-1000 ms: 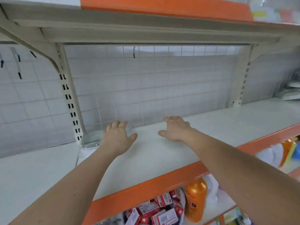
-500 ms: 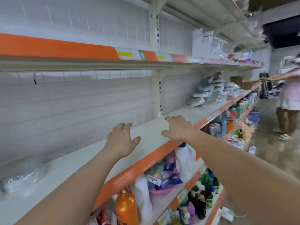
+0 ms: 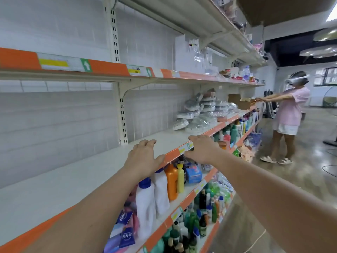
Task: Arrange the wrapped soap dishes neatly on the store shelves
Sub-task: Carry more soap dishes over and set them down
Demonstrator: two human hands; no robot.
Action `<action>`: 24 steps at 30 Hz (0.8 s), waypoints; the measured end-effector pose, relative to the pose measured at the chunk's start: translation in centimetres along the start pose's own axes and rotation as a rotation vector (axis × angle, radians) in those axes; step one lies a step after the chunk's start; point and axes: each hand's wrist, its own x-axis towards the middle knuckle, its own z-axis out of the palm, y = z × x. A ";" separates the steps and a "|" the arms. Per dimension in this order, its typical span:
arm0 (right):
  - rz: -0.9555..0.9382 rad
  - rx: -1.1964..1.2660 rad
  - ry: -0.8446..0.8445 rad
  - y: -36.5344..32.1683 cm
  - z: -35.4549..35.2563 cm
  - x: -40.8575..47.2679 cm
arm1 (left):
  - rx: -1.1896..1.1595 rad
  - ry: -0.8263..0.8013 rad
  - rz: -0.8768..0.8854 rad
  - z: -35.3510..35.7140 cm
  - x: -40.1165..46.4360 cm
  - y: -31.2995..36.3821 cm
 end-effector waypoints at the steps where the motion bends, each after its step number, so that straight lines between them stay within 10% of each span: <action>1: 0.002 0.003 -0.005 1.3 0.0 0.7 | 0.000 -0.010 0.005 0.8 1.1 0.9; 24: 0.054 0.069 -0.087 16.5 5.2 30.1 | -0.008 -0.124 0.028 14.8 33.5 4.2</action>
